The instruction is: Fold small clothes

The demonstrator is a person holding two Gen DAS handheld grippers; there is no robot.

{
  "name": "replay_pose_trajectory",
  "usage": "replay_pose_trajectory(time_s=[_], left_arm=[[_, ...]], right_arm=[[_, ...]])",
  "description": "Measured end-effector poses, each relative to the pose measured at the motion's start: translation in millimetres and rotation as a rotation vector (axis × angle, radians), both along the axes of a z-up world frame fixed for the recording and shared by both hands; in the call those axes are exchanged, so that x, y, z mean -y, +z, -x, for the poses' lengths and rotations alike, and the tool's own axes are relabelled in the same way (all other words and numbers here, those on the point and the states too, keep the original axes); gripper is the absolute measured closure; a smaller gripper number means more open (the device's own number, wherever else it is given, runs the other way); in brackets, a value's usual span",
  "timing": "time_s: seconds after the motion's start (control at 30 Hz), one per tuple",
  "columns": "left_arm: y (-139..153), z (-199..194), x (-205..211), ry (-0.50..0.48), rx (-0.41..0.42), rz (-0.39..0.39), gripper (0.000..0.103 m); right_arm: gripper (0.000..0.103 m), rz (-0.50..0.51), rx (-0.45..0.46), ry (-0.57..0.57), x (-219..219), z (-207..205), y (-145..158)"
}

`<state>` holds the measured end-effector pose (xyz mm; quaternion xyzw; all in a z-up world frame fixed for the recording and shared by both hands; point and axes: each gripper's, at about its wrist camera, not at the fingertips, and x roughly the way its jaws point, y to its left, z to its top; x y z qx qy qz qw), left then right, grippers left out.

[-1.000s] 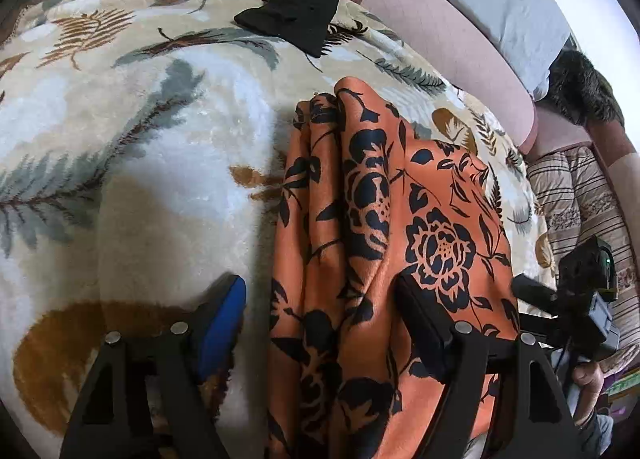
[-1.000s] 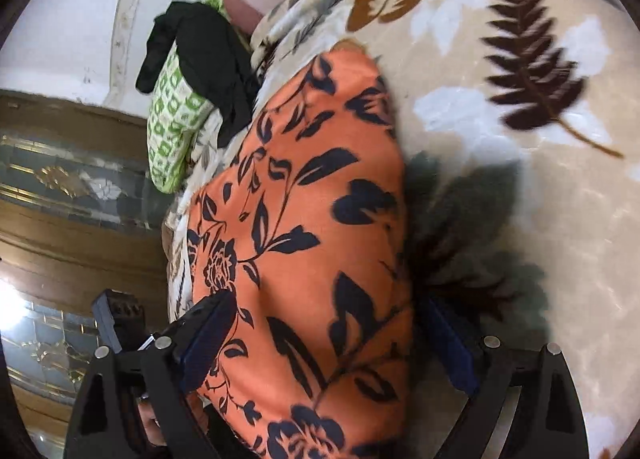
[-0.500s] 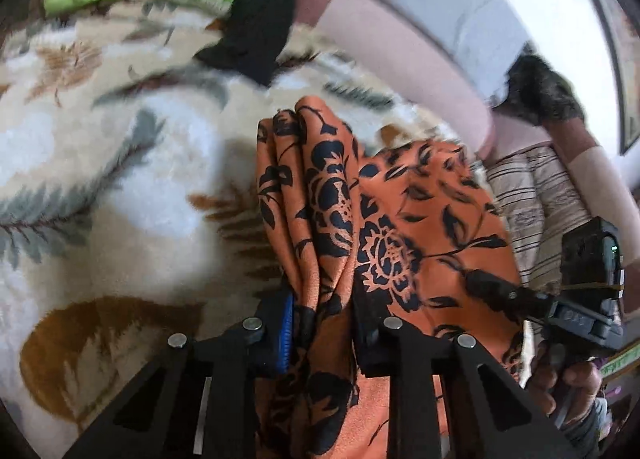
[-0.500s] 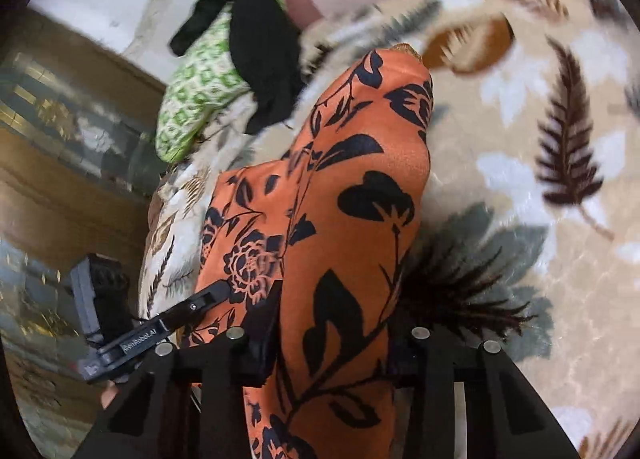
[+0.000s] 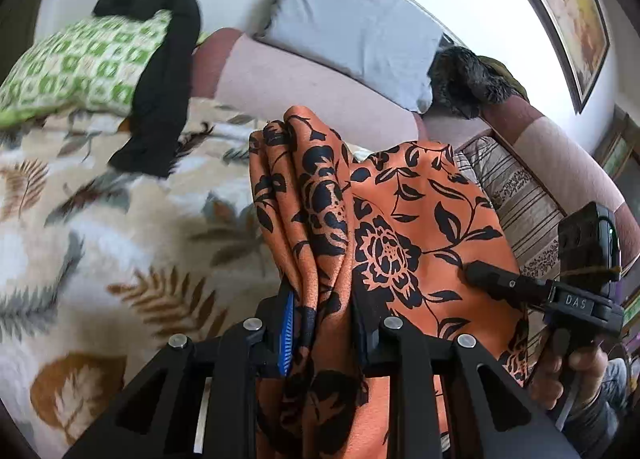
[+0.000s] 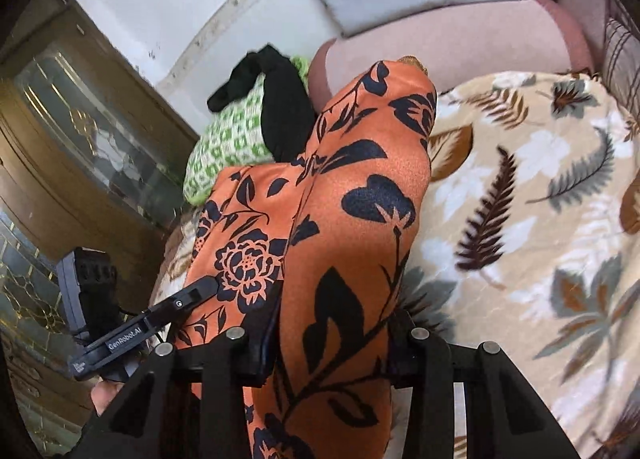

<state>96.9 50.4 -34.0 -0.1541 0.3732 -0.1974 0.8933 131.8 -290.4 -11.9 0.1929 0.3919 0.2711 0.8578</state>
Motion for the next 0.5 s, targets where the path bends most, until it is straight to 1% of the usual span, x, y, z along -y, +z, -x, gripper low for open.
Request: replay_pose_trajectory(time_s=[0.13,0.27,0.37,0.5], left_arm=[[8.8,-20.8,17.2,-0.007,0.011,-0.013,0.078],[0.8,-41.3,29.8,-0.013,-0.004,-0.021,0.078],[-14.3,-54.5,36.9,-0.012,-0.027,-0.024,0.078],[-36.9,-66.9,42.4,0.000,-0.049,-0.046,0.078]], right_arm=[[0.060,-0.001,0.004,0.002,17.1,-22.9,12.6],[0.060,0.015,0.002,-0.005,26.4,-42.6,12.7],[0.060,0.022,-0.017,-0.006,30.6,-57.4,0.1],[0.060,0.022,-0.050,-0.005,32.5,-77.1,-31.0]])
